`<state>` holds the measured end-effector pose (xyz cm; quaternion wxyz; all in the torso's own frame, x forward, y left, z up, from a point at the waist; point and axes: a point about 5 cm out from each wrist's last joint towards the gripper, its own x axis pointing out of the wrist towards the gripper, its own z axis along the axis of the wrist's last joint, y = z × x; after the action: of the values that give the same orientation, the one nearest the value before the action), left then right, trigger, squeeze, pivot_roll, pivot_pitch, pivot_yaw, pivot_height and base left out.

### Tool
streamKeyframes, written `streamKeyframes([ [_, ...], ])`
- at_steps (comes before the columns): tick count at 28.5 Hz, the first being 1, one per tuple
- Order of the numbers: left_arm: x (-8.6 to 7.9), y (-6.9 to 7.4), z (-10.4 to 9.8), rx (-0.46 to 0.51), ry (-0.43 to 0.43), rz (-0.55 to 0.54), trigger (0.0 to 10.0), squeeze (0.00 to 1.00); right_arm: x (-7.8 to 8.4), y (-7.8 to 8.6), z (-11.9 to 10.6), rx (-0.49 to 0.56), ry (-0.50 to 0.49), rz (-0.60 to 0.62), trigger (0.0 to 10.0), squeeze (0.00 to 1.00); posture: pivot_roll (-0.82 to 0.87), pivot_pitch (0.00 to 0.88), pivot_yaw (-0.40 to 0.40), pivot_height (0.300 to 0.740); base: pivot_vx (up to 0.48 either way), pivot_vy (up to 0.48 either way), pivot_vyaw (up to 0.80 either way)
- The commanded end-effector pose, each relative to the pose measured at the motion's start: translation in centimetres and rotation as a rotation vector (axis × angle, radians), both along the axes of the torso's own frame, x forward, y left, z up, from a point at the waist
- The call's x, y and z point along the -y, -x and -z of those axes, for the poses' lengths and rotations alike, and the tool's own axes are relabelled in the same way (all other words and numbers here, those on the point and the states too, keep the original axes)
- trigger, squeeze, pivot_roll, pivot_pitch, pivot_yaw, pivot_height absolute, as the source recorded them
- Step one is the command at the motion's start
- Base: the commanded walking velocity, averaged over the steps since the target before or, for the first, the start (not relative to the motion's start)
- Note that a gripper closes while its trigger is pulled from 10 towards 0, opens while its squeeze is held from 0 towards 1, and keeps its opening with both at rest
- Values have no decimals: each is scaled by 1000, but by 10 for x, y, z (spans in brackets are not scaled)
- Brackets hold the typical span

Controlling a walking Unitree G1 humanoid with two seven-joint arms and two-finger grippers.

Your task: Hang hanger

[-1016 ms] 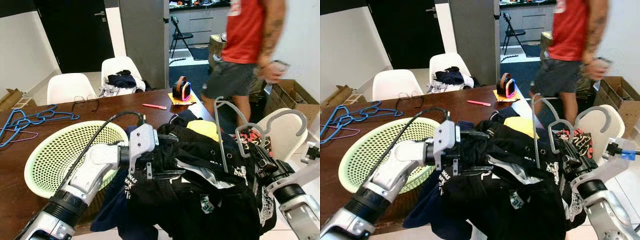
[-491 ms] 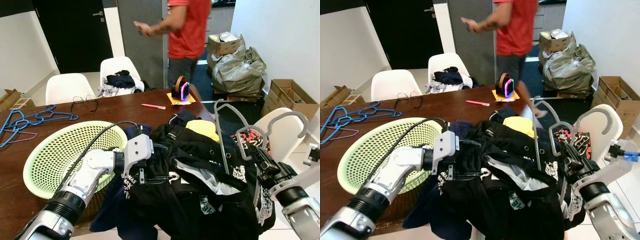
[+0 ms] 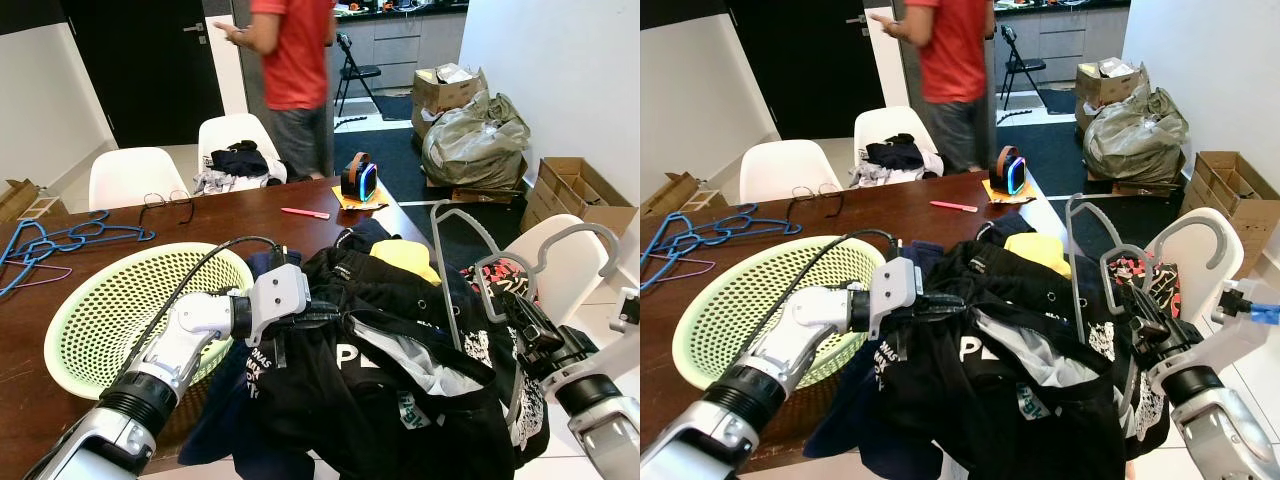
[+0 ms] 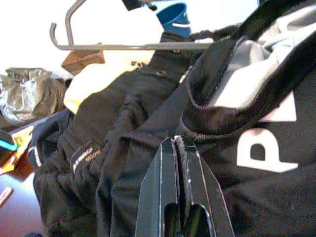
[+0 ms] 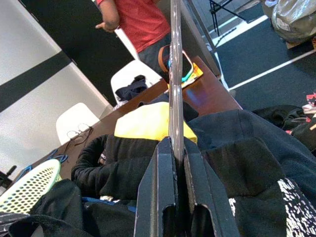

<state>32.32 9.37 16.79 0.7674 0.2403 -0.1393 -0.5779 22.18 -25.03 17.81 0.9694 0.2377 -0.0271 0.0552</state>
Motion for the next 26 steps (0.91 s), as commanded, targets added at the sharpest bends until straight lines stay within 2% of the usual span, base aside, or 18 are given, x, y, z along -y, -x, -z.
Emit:
streamKeyframes([
  [1, -2, -2, -2, 4, 10, 2, 0, 0, 0, 2, -4, 6, 7, -1, 10000, 0, -224, 0, 40, 740, 0, 0, 0],
  [4, 2, 0, -4, -31, 64, 28, 0, 0, 0, 2, -3, 3, 6, -1, 10000, 0, -223, 0, 38, 740, 0, 0, 0],
  [7, 2, 0, -5, -38, 78, 33, 0, 0, 0, 2, -3, 2, 6, -1, 10000, 0, -223, 0, 38, 740, 0, 0, 0],
  [9, 4, 0, -15, -60, 133, 54, 0, 0, 1, 1, -3, 0, 5, -4, 10000, 0, -214, 0, 32, 740, 0, 0, 0],
  [11, 4, 1, -19, -78, 146, 74, 0, 0, 1, 1, -3, 0, 5, -6, 10000, 0, -213, 0, 31, 740, 0, 0, 0],
  [12, 5, 3, -19, -104, 136, 100, 4157, 0, 1, 1, -3, -1, 5, -7, 10000, 0, -211, 0, 31, 740, 0, 0, 0],
  [13, 5, 3, -19, -104, 136, 100, 4157, 0, 1, 1, -3, -1, 5, -7, 10000, 0, -211, 0, 31, 740, 0, 0, 0],
  [14, 5, 6, -13, -129, 87, 126, 10000, 639, 1, 1, -3, -1, 4, -8, 10000, 0, -209, 0, 31, 740, 0, 0, 0],
  [15, 4, 11, -6, -153, 34, 153, 10000, 1000, 1, 1, -3, -1, 4, -9, 10000, 0, -209, 0, 32, 740, 0, 0, 0],
  [16, 4, 11, -6, -153, 34, 153, 10000, 1000, 1, 1, -3, -1, 4, -9, 10000, 0, -209, 0, 32, 740, 0, 0, 0],
  [18, 3, 16, 4, -160, -38, 188, 10000, 1000, 1, 1, -4, -1, 3, -9, 10000, 0, -209, 0, 33, 740, 0, 0, 0],
  [23, 3, 17, 7, -154, -45, 194, 10000, 1000, 1, 1, -4, -1, 3, -8, 10000, 0, -211, 0, 35, 740, 0, 0, 0],
  [26, 4, 10, 7, -76, -40, 131, 10000, 1000, 1, 3, -4, -1, 5, -7, 10000, 0, -216, 0, 37, 740, 0, 0, 0],
])
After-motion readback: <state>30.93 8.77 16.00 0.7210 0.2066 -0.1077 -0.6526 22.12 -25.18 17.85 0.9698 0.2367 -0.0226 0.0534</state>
